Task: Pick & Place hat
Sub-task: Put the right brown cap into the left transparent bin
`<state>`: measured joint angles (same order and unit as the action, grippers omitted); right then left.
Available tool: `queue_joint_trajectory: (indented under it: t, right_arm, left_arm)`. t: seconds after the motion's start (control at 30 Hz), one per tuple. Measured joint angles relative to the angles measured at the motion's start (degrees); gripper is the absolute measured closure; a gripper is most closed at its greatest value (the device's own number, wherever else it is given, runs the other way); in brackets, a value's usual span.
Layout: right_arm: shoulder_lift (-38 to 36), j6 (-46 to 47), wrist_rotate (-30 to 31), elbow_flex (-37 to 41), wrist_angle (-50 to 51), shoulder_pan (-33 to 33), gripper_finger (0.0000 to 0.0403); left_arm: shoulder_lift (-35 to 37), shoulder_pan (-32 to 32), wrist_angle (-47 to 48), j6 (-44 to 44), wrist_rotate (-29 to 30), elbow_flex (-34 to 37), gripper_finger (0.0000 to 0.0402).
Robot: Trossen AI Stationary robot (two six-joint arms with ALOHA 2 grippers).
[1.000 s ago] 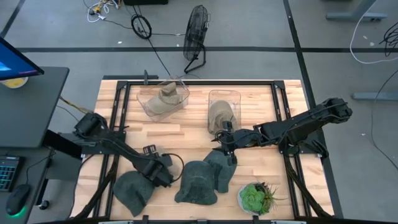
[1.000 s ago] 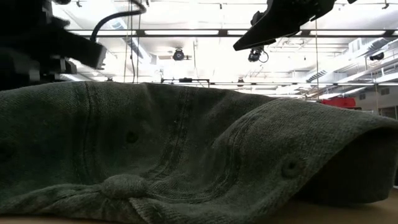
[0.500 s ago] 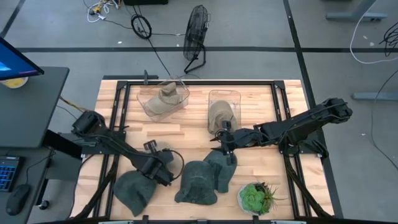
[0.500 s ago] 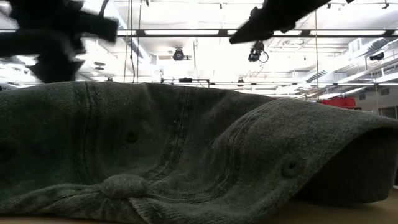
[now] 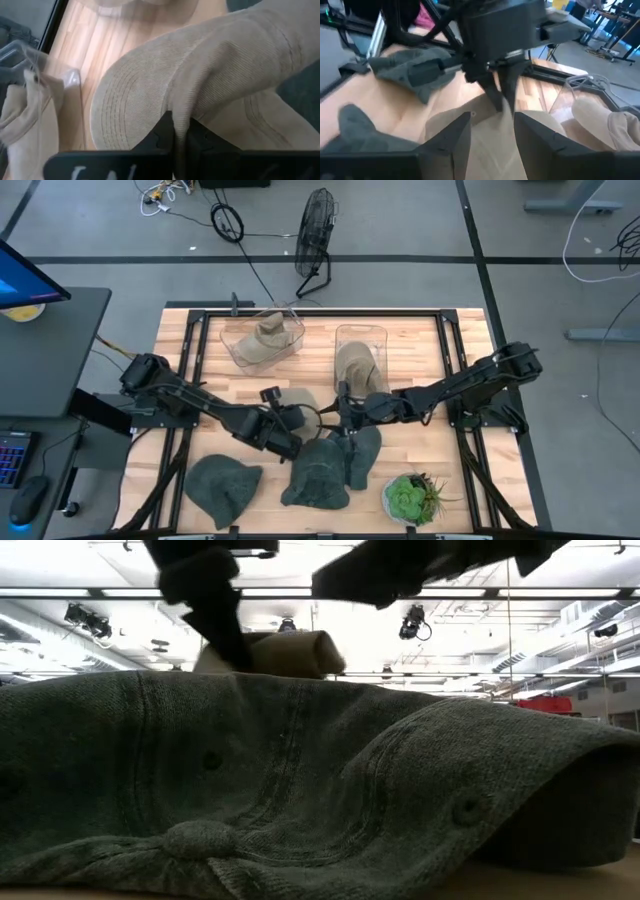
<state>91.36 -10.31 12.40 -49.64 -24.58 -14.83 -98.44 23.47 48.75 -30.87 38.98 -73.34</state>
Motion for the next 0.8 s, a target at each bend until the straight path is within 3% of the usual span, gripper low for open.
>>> queue_joint_trajectory:
  t: [0.5,0.67,0.8]
  right_arm:
    - [-0.49,-1.15,1.54,-0.01,3.67,0.0,0.0247]
    - [-0.49,-1.09,2.15,-0.01,5.15,0.0,0.0247]
    - [-0.49,-1.91,3.65,-0.01,8.05,0.0,0.0247]
  left_arm:
    - [-0.03,-0.4,2.56,-0.89,-0.07,0.0,0.0387]
    - [-0.02,0.18,8.91,-8.87,-0.48,0.0,0.0388]
    - [-0.02,0.3,9.74,-15.12,-5.9,0.59,0.0376]
